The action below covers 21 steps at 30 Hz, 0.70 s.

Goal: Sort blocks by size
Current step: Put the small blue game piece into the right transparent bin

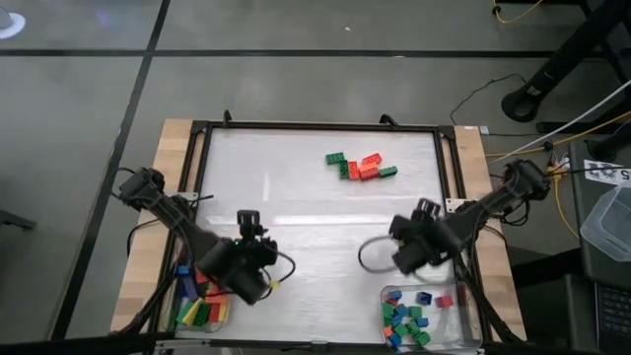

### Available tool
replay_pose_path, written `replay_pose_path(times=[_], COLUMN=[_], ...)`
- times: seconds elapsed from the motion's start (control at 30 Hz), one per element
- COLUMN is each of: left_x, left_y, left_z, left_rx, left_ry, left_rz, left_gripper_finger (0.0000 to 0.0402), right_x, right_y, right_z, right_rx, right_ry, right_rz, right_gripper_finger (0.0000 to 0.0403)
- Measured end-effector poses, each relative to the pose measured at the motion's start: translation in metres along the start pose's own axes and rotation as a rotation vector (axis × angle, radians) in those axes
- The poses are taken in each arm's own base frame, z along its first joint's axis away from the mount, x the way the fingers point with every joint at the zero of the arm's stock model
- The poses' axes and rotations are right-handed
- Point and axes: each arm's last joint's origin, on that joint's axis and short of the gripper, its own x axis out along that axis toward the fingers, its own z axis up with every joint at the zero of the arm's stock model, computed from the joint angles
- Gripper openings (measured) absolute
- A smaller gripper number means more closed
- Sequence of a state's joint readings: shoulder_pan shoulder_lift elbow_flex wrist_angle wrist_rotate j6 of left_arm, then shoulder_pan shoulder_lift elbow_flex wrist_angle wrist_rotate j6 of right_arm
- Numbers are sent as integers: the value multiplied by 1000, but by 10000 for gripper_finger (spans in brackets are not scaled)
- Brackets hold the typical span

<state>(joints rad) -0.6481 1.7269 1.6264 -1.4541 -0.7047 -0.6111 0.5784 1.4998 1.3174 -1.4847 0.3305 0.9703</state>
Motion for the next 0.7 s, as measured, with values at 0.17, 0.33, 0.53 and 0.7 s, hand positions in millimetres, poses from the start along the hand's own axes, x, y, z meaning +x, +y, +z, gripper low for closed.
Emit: replay_pose_path(times=[0.17,0.33,0.53,0.7], left_x=[3,3,-1,-5], left_y=[33,67,100,121], left_z=[5,5,0,-2], left_rx=[-35,-74,-133,-173], left_ry=[5,22,17,-22], left_rz=[-8,-37,-69,-71], left_gripper_finger=[174,167,154,143], right_x=[8,42,96,122], right_y=[-43,-86,-131,-163], right_z=[25,50,66,72], right_rx=[12,-40,-115,-165], right_ry=[-73,-102,-67,-42], right_rz=[37,80,102,96], right_gripper_finger=[237,237,237,237])
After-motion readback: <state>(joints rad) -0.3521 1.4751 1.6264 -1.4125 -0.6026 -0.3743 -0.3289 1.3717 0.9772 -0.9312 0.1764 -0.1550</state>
